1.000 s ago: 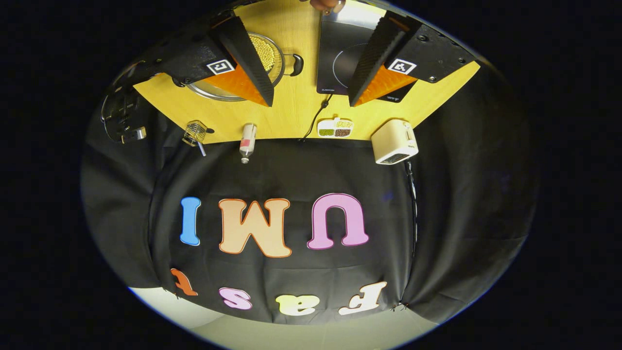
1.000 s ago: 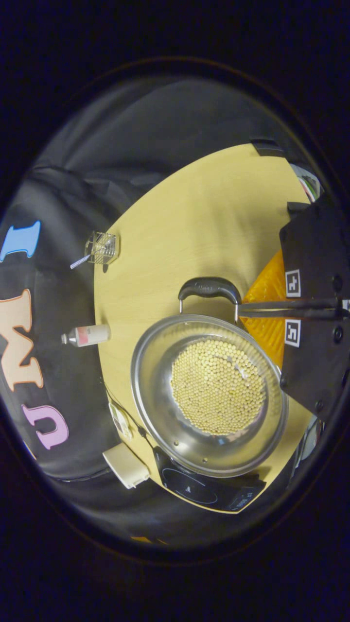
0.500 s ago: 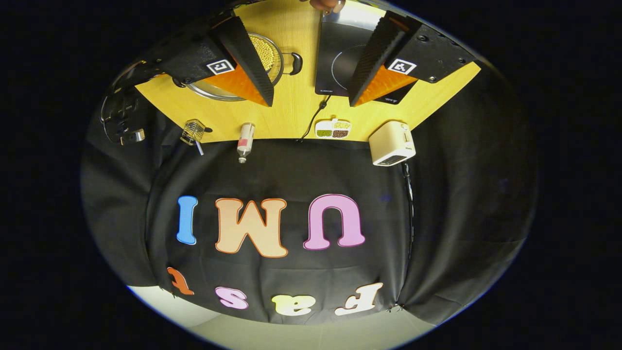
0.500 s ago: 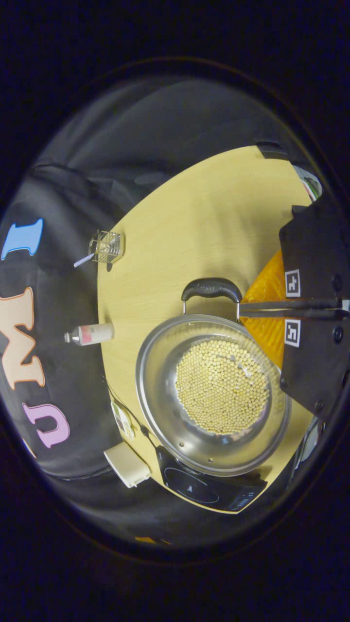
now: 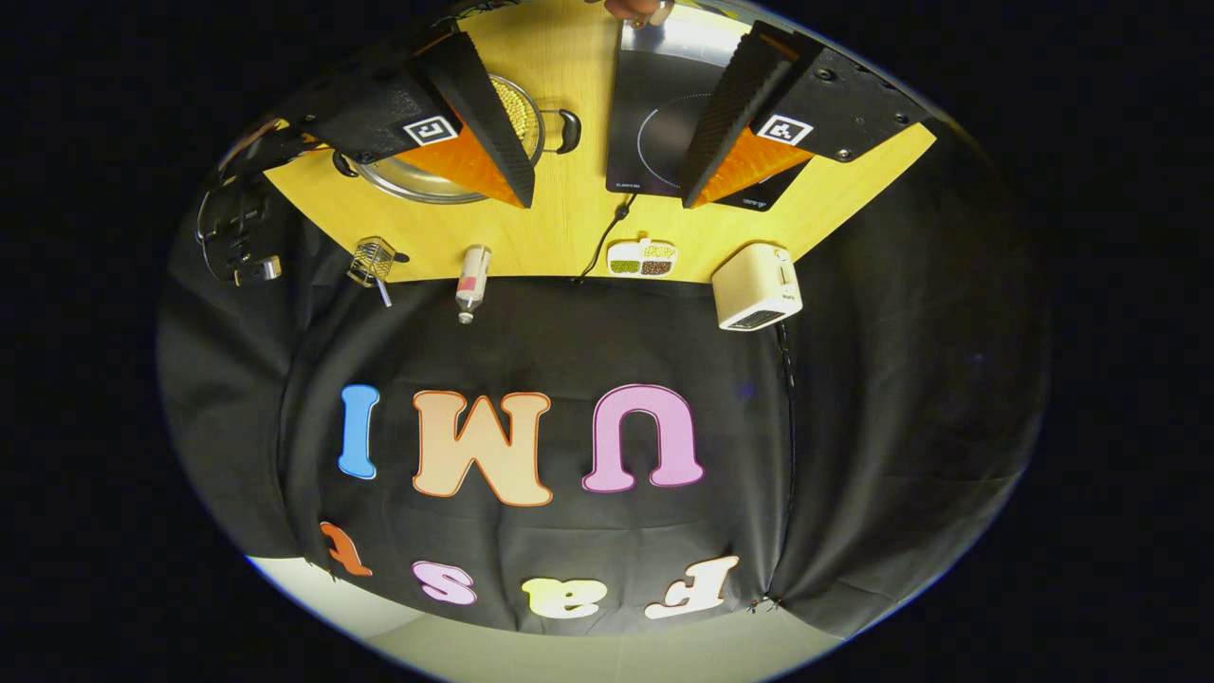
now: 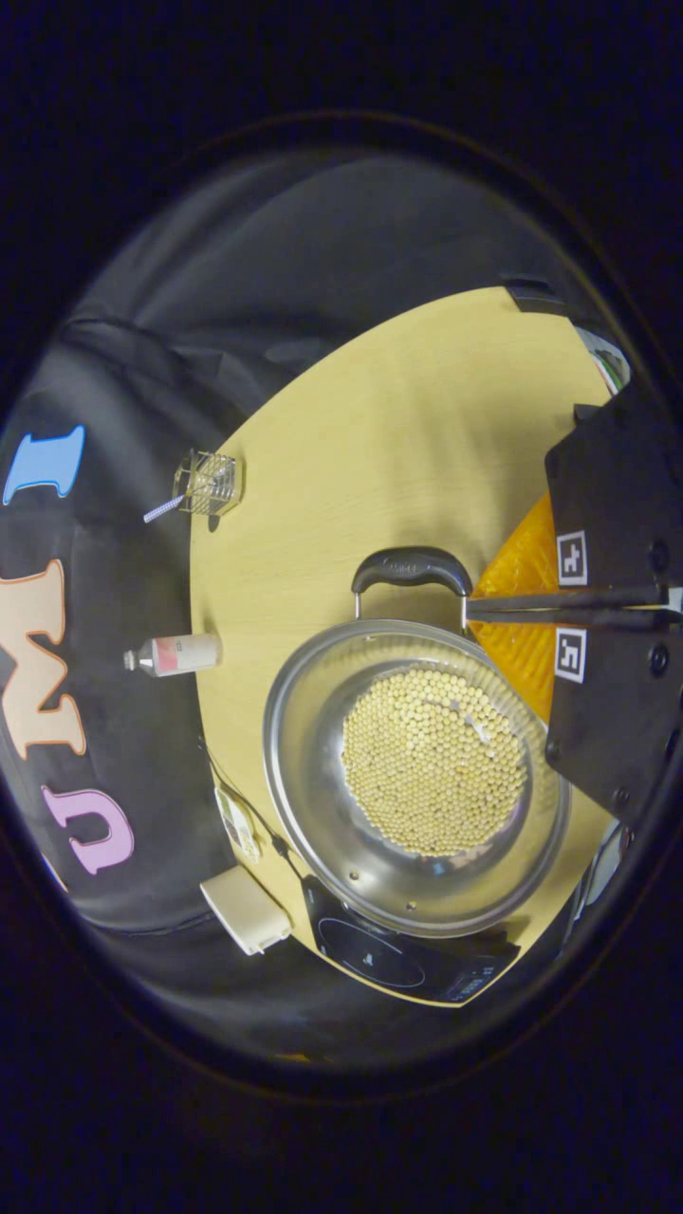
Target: First push the handle of the pot to place it horizontally, then grasp the pot with both hands and set it on the induction cooktop.
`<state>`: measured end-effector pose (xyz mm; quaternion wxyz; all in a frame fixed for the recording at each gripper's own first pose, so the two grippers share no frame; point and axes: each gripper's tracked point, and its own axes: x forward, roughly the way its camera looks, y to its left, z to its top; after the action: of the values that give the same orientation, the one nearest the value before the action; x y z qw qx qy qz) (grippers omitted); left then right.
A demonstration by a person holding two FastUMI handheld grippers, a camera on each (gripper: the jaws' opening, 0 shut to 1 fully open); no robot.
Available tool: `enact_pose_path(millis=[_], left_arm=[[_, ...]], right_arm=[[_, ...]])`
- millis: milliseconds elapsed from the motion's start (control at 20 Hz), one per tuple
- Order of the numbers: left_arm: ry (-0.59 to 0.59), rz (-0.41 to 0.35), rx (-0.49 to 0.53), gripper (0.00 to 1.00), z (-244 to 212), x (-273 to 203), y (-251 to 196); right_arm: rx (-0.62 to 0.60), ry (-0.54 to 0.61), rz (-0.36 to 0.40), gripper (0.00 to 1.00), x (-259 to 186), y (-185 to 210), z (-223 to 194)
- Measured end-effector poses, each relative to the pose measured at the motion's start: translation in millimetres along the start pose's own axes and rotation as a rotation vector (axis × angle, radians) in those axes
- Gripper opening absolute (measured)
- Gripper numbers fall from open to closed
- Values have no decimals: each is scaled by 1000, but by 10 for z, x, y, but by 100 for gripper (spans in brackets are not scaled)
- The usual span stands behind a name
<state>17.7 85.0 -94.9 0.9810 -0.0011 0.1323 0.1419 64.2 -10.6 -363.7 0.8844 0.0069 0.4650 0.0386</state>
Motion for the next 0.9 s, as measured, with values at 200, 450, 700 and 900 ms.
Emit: enact_pose_path(millis=[200,450,700,900], left_arm=[[-1,1,2,99,3,8,13],[13,-51,-18,99,-34,76,-79],[60,-168,-38,99,-209,307,-198],[144,-197,-108,97,-479,503,-203]], right_arm=[[8,1,-2,2,26,4,12],[44,-22,-8,3,-106,-7,71],[87,-64,-74,44,-230,-56,194],[113,-88,-66,78,-297,10,291]])
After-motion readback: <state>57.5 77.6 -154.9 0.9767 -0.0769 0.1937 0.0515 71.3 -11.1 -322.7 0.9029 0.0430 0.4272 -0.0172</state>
